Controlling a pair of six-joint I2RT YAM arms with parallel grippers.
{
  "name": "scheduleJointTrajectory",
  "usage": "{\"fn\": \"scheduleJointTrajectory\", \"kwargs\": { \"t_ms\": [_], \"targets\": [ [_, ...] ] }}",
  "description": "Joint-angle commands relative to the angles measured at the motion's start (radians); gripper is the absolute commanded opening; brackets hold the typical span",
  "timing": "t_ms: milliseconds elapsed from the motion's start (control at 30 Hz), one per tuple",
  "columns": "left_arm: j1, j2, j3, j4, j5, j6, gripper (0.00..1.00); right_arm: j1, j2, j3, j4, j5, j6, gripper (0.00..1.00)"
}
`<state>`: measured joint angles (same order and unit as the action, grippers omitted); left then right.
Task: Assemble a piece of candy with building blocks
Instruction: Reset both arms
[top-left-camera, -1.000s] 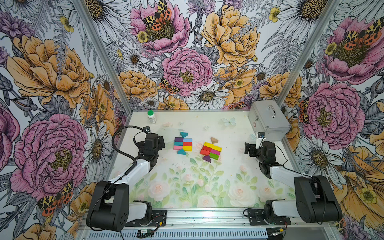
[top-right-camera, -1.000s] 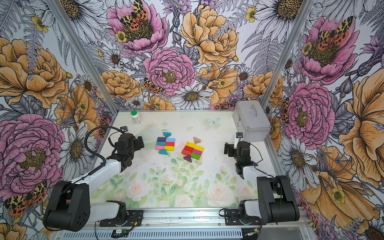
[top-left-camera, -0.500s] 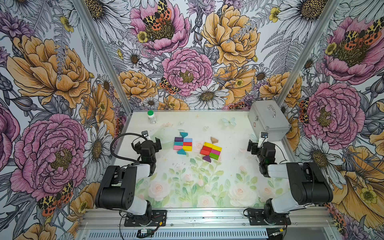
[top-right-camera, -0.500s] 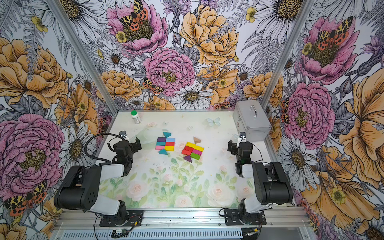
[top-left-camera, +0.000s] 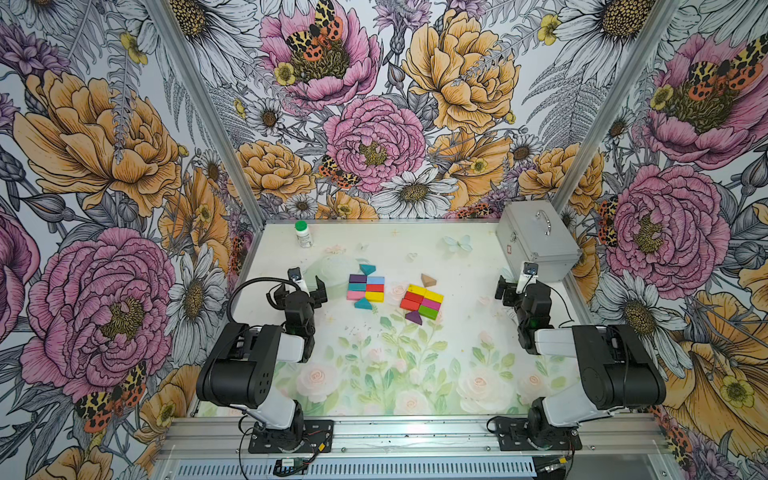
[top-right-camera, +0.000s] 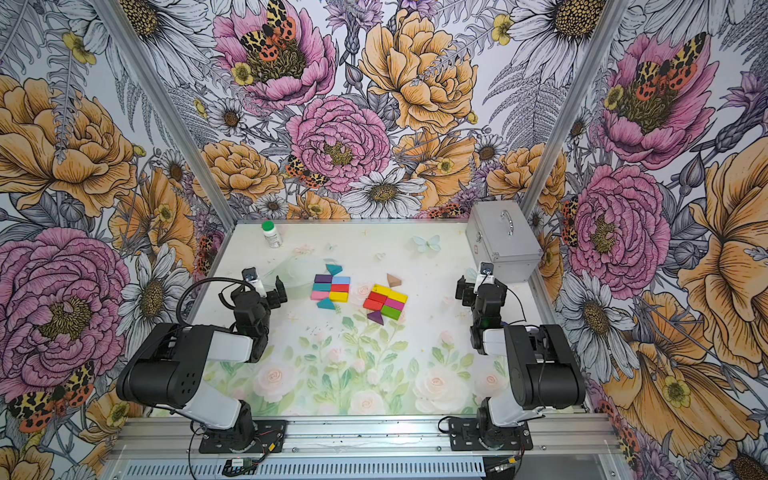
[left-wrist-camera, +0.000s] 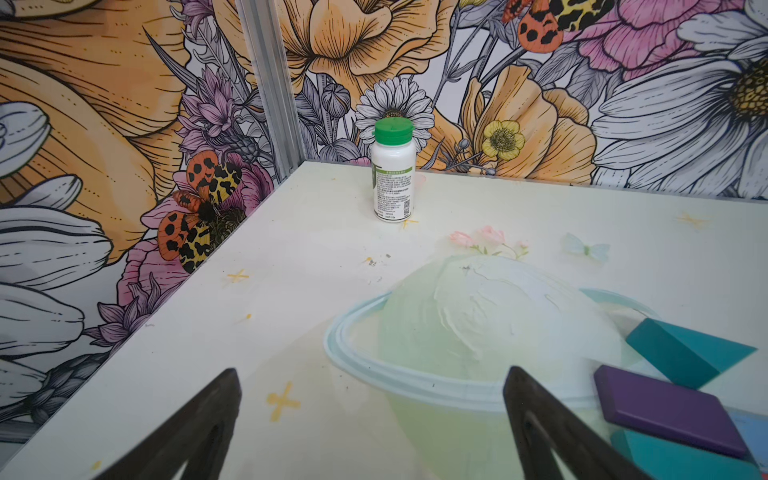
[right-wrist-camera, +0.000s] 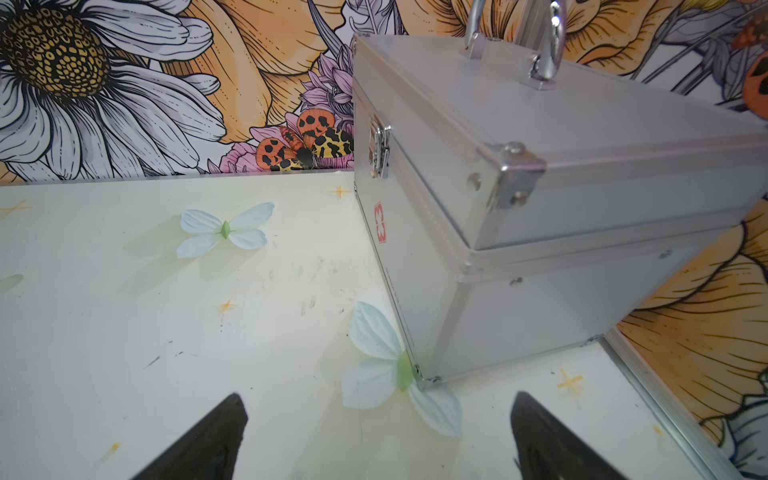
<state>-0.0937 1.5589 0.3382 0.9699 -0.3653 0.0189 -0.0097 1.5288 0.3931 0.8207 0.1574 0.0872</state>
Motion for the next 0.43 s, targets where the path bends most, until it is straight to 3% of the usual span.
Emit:
{"fn": "scheduleJointTrajectory", "kwargs": {
  "t_ms": [0, 400],
  "targets": [
    [0.002, -0.004, 0.003, 0.052, -0.001, 0.019, 0.99, 0.007, -0.001, 0.001, 0.029, -0.001, -0.006, 1.00],
    [0.002, -0.006, -0.002, 0.058, 0.001, 0.019, 0.99, 0.001, -0.001, 0.005, 0.018, -0.014, -0.003, 1.00]
  ]
}}
